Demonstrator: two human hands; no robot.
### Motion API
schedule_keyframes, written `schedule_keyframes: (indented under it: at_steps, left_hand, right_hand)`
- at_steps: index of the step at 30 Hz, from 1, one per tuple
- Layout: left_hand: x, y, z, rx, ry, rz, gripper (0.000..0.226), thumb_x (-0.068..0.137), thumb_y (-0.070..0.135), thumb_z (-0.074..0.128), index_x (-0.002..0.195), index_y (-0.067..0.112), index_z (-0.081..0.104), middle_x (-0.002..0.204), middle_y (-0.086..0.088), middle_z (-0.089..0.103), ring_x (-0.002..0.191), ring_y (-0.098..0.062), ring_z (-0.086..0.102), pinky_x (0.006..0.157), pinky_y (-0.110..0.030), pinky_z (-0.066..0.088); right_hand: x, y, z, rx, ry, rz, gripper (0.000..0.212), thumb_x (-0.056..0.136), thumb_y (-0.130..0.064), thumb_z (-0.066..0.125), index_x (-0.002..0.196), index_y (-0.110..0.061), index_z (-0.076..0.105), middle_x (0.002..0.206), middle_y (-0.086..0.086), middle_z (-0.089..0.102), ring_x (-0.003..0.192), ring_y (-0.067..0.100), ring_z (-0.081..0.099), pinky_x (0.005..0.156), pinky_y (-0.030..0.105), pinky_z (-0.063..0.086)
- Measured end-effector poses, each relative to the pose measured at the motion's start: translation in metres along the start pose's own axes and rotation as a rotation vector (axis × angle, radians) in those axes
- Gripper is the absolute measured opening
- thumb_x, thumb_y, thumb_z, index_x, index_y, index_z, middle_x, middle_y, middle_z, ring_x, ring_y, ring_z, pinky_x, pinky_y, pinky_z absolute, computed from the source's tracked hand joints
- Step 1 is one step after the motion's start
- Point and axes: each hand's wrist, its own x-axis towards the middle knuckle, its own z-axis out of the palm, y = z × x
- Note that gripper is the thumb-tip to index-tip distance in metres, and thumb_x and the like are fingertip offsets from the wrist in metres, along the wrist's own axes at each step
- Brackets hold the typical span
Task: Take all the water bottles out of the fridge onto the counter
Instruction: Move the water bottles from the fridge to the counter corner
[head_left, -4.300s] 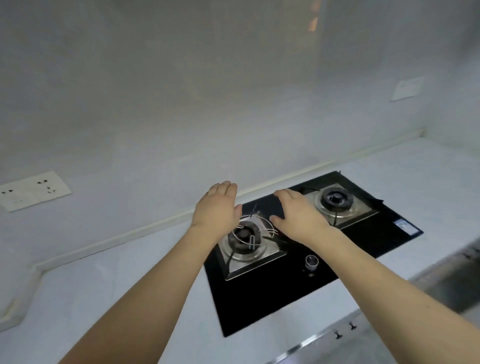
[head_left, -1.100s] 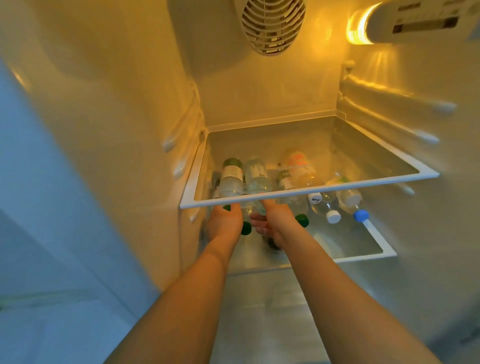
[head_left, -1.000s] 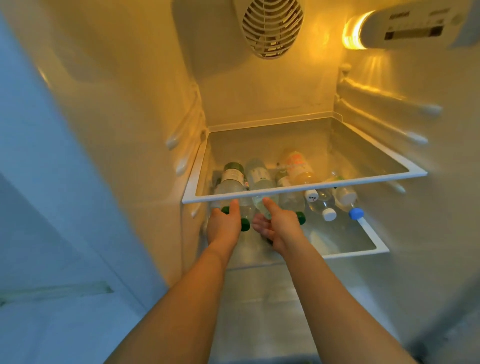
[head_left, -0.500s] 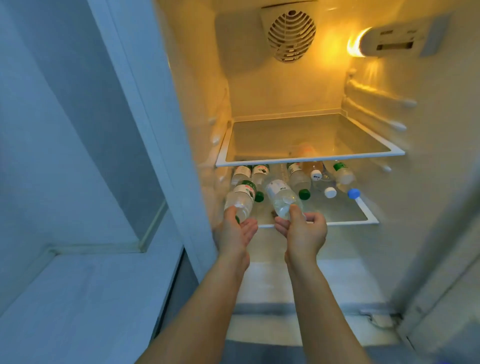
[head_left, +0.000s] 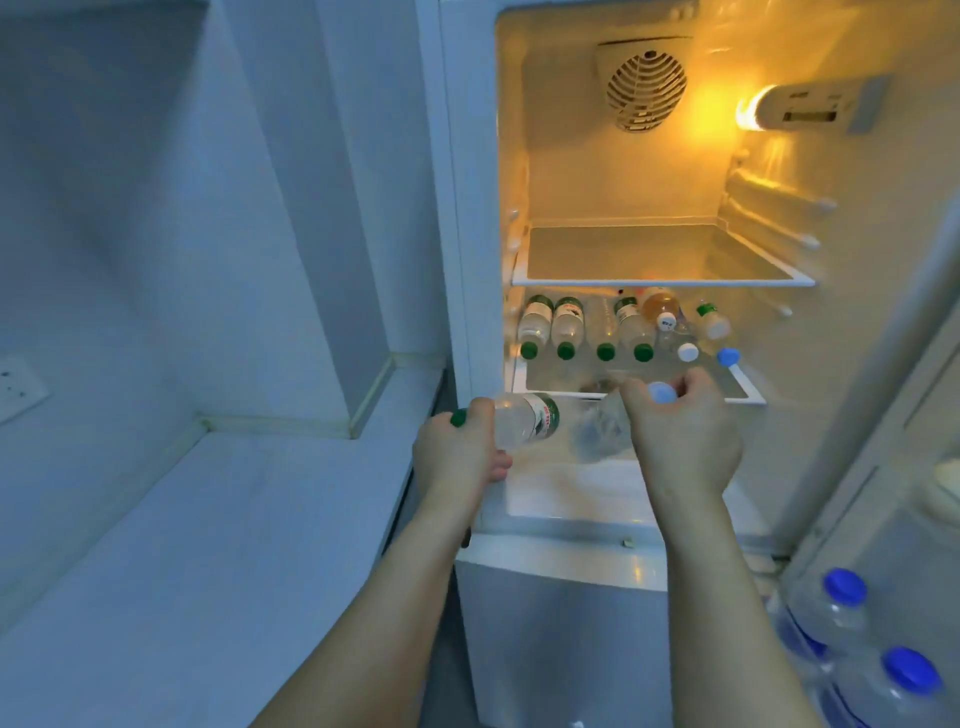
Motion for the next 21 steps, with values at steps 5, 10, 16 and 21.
schedule_keyframes:
  at_steps: [5,10,16,21]
  left_hand:
    - [-0.034,0.01,-0.073,0.72,0.07,0.292,0.036,0.077,0.044,0.047,0.062,0.012,0.049,0.064,-0.01,0.064,0.063,-0.03,0.063,0.055,-0.03,0.048]
    - [-0.073,-0.011,-0.145,0.947,0.069,0.188,0.033,0.079,0.041,0.052,0.07,0.01,0.053,0.067,-0.01,0.064,0.063,-0.03,0.066,0.064,-0.036,0.056]
    - [-0.115,-0.059,-0.223,0.976,0.136,-0.027,0.032,0.077,0.043,0.054,0.07,0.011,0.05,0.074,-0.009,0.064,0.07,-0.029,0.066,0.06,-0.031,0.051]
    - [-0.155,-0.075,-0.268,0.95,0.415,-0.145,0.037,0.073,0.04,0.061,0.063,0.012,0.038,0.064,-0.002,0.045,0.057,-0.02,0.041,0.046,-0.027,0.025]
  right_hand:
    - [-0.058,-0.028,-0.017,-0.175,-0.188,-0.096,0.024,0.077,-0.037,0.061,0.078,-0.015,0.051,0.071,0.004,0.049,0.073,0.032,0.044,0.063,0.03,0.033]
    - [-0.122,-0.041,0.0,-0.257,-0.467,-0.205,0.028,0.075,-0.039,0.06,0.069,-0.016,0.047,0.065,-0.001,0.047,0.071,0.031,0.048,0.06,0.029,0.033]
    - [-0.198,-0.07,0.03,-0.281,-0.759,-0.42,0.026,0.076,-0.037,0.061,0.077,-0.012,0.053,0.068,-0.002,0.051,0.066,0.025,0.049,0.05,0.027,0.029]
    - [-0.248,-0.101,0.055,-0.213,-0.996,-0.616,0.027,0.076,-0.039,0.061,0.079,-0.014,0.054,0.073,-0.001,0.055,0.072,0.025,0.056,0.056,0.029,0.036]
